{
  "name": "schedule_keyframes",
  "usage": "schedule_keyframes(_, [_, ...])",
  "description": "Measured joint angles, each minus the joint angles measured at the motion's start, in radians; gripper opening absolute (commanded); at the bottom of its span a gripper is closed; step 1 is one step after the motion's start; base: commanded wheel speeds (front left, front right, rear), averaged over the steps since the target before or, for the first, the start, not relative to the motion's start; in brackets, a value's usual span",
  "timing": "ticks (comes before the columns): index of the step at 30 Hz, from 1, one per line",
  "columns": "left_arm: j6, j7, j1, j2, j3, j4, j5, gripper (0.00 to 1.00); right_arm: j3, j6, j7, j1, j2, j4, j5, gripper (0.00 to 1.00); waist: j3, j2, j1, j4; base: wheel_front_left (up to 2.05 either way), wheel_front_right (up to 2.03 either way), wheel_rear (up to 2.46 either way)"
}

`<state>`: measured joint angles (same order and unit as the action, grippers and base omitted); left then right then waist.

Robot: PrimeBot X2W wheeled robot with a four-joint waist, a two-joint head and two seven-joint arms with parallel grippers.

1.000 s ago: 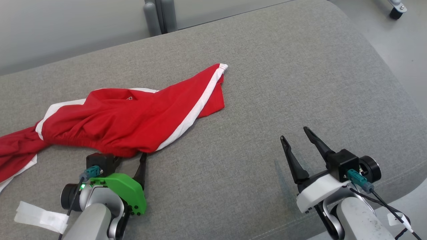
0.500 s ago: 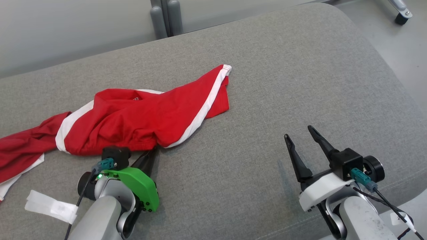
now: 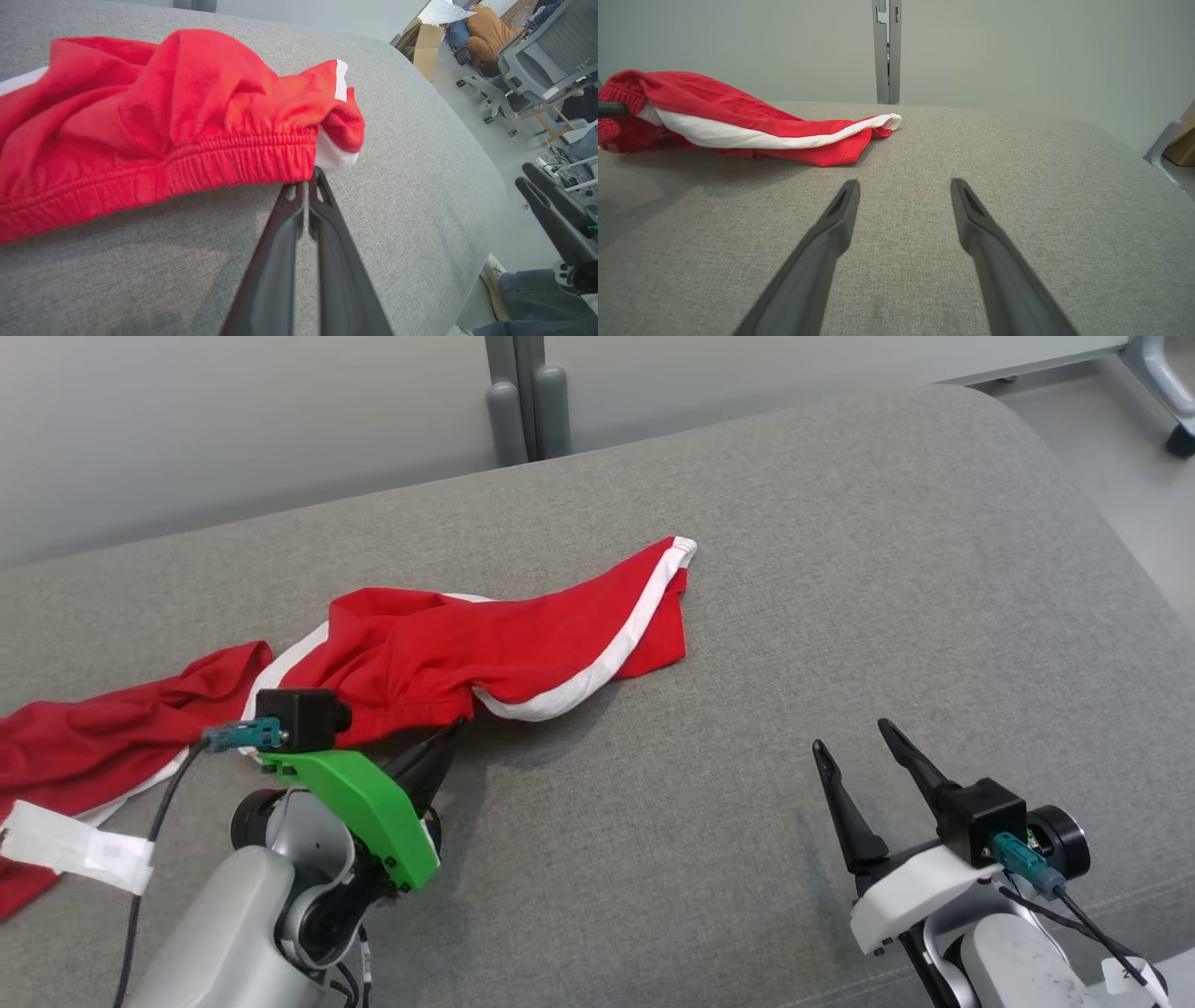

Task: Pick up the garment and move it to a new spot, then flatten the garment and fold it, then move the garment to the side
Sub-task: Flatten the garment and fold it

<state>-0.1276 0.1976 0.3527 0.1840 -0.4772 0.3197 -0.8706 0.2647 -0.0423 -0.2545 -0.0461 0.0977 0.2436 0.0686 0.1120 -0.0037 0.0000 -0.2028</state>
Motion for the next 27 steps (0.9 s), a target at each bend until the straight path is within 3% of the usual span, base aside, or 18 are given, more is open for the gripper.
schedule_keyframes(12, [0.0, 0.316, -0.172, 0.201, 0.087, -0.193, -0.304, 0.0, 0.008, -0.007, 0.0, -0.002, -0.002, -0.01, 0.0, 1.0, 0.005, 0.0, 0.0, 0.046, 0.0, 0.0, 0.0])
schedule_keyframes(17, [0.0, 0.421, -0.249, 0.264, 0.08, -0.205, -0.356, 0.0, 0.017, -0.01, 0.0, -0.002, -0.006, -0.011, 0.0, 1.0, 0.022, 0.0, 0.0, 0.048, 0.0, 0.0, 0.0])
schedule_keyframes(22, [0.0, 0.464, -0.26, 0.351, 0.078, -0.232, -0.322, 0.0, 0.043, -0.021, 0.0, -0.009, -0.011, -0.011, -0.008, 1.0, 0.038, -0.0001, 0.0, 0.038, 0.0, 0.0, 0.0])
schedule_keyframes(27, [0.001, 0.463, -0.27, 0.367, 0.127, -0.287, -0.334, 0.0, 0.031, -0.022, 0.0, -0.011, -0.012, -0.011, -0.008, 1.0, 0.053, 0.0, 0.0, 0.025, 0.0, 0.0, 0.0])
